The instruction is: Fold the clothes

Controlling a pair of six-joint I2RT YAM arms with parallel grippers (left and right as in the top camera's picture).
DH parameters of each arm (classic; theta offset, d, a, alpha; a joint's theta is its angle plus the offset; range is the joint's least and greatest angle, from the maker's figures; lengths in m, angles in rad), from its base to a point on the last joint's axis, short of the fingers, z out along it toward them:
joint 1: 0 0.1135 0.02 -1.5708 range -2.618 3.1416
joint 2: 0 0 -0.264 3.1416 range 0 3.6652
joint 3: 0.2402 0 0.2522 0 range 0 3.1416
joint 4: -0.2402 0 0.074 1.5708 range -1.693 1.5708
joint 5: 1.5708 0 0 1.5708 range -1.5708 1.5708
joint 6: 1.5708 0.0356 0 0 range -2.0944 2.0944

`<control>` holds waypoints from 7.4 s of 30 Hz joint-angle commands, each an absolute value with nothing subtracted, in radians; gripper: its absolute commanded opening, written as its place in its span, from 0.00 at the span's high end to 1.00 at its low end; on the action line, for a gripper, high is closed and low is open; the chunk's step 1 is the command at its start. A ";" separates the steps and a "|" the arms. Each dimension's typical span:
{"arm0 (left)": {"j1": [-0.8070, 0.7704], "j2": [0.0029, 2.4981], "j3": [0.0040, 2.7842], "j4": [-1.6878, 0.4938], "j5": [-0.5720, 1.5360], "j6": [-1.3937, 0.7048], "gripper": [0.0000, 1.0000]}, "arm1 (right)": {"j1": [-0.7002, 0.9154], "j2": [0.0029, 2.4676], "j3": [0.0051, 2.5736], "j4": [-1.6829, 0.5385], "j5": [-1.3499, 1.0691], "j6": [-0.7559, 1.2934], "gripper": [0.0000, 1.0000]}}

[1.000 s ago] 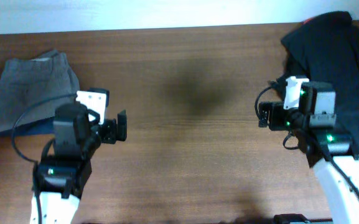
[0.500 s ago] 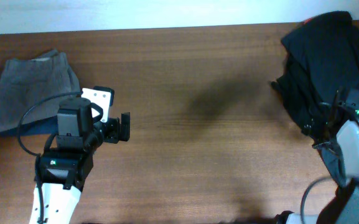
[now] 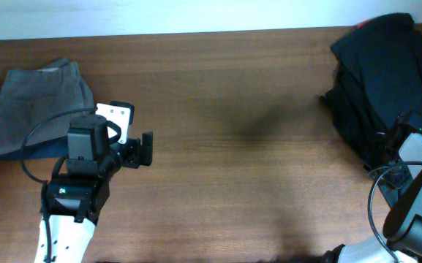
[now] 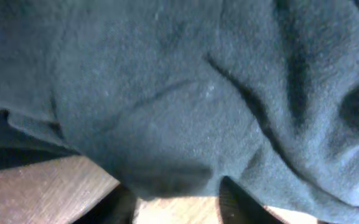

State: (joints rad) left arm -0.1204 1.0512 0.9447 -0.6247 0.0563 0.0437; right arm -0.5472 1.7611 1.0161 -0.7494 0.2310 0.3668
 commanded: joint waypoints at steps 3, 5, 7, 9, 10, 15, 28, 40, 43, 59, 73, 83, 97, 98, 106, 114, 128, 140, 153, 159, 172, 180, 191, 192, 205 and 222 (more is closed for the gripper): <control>-0.115 1.050 0.966 -0.622 0.072 0.037 0.02 | -0.552 1.766 1.031 -0.723 0.231 0.380 0.82; -0.115 1.050 0.966 -0.622 0.072 0.037 0.02 | -0.551 1.766 1.031 -0.713 0.213 0.379 0.93; -0.115 1.050 0.966 -0.622 0.072 0.037 0.02 | -0.551 1.766 1.042 -0.723 0.202 0.379 0.96; -0.115 1.050 0.966 -0.621 0.071 0.038 0.02 | -0.550 1.761 1.094 -0.783 0.160 0.379 0.96; -0.115 1.050 0.966 -0.621 0.072 0.038 0.02 | -0.550 1.756 1.129 -0.828 0.144 0.379 0.96; -0.115 1.050 0.966 -0.603 0.071 0.038 0.01 | -0.546 1.691 1.353 -1.056 0.088 0.360 0.96; -0.115 1.068 0.966 -0.584 0.071 0.038 0.01 | 0.121 1.505 1.513 -1.274 -0.124 0.237 0.96; -0.115 1.068 0.966 -0.580 0.072 0.037 0.01 | 0.590 1.617 1.514 -0.914 -0.051 0.244 0.82; -0.115 1.068 0.966 -0.580 0.072 0.038 0.01 | 0.565 1.607 1.530 -0.944 0.036 0.244 0.52; -0.244 1.410 0.966 -0.454 0.449 -0.046 0.01 | 0.028 1.264 1.674 -1.262 0.054 0.241 0.01; -0.566 1.849 0.966 -0.086 0.445 -0.434 0.01 | -0.101 1.257 1.674 -1.367 0.054 0.241 0.01; -0.675 1.982 0.966 0.141 0.369 -0.530 0.45 | -0.101 1.257 1.674 -1.389 0.058 0.241 0.01; -0.564 1.852 0.966 0.113 0.331 -0.454 1.00 | -0.101 1.257 1.674 -1.400 0.069 0.240 0.01; -0.520 1.790 0.966 0.070 0.311 -0.424 0.99 | -0.101 1.257 1.674 -1.400 0.076 0.241 0.01; -0.101 1.448 0.966 -0.031 0.027 -0.230 1.00 | -0.101 1.258 1.674 -1.399 0.088 0.241 0.01; 0.032 1.474 0.966 -0.218 0.143 -0.234 0.01 | -0.101 1.258 1.674 -1.407 0.088 0.241 0.01; -0.414 1.639 0.953 -0.387 0.337 -0.471 0.01 | -0.101 1.258 1.674 -1.411 0.088 0.240 0.01; -0.706 1.903 0.953 -0.042 0.344 -0.599 0.08 | -0.101 1.259 1.672 -1.411 0.088 0.241 0.02; -0.477 1.718 0.954 -0.404 0.266 -0.490 1.00 | -0.101 1.284 1.672 -1.420 0.091 0.241 0.01; -0.070 1.468 0.954 -0.718 0.036 -0.355 1.00 | -0.101 1.380 1.672 -1.443 0.090 0.241 0.01; 0.156 1.453 0.930 -0.902 0.293 -0.347 0.01 | -0.101 1.437 1.672 -1.459 0.091 0.241 0.01; 0.017 1.453 0.702 -0.727 0.392 -0.489 0.18 | -0.101 1.437 1.672 -1.459 0.091 0.241 0.01; -0.094 1.454 0.609 -0.542 0.399 -0.584 0.30 | -0.101 1.437 1.672 -1.459 0.091 0.241 0.01; -0.111 1.455 0.608 -0.524 0.395 -0.592 0.31 | -0.101 1.437 1.672 -1.459 0.091 0.241 0.01; -0.139 1.473 0.630 -0.393 0.396 -0.542 1.00 | -0.101 1.437 1.672 -1.462 0.091 0.240 0.01; -0.024 1.361 0.702 -0.710 0.295 -0.506 0.33 | -0.101 1.449 1.672 -1.461 0.091 0.241 0.01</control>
State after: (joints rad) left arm -0.0109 1.3144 0.7483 -0.7277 0.3408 -0.4641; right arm -0.0921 1.4414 1.6669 -1.4590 0.0711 0.2359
